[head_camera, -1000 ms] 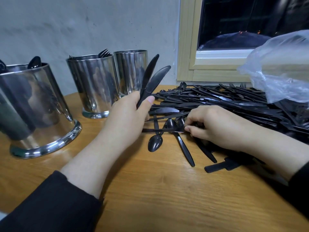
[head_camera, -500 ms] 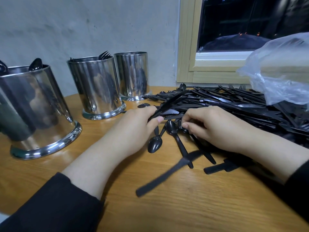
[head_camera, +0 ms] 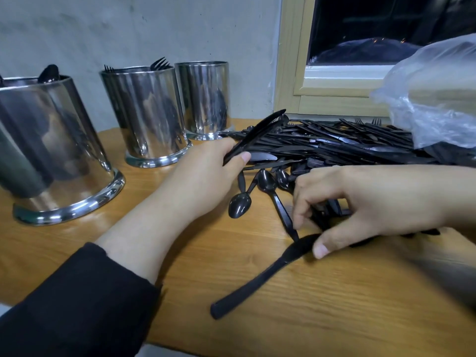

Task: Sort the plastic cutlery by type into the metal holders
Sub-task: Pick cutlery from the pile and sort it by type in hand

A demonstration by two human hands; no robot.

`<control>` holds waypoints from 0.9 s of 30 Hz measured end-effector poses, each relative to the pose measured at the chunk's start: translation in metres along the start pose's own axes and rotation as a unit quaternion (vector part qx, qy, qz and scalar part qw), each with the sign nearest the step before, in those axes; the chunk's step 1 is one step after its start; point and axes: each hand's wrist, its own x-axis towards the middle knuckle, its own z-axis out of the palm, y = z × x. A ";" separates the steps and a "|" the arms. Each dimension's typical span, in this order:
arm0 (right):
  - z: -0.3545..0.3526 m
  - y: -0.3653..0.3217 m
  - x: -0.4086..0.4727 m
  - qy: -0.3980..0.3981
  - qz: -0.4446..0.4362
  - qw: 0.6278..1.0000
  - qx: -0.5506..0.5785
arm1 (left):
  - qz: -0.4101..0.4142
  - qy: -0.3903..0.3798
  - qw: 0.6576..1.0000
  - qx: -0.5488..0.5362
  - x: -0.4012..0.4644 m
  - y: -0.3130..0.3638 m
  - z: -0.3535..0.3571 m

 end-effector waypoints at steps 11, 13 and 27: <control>0.013 0.002 0.007 0.003 0.030 0.999 -0.018 | 0.023 0.023 0.998 -0.045 0.000 0.000 0.002; 0.014 0.003 0.009 0.019 0.036 0.999 -0.022 | 0.026 0.026 0.998 -0.044 0.000 0.000 0.002; 0.021 0.009 0.019 0.110 -0.022 0.979 -0.173 | 0.033 0.019 0.999 -0.039 -0.002 0.002 0.001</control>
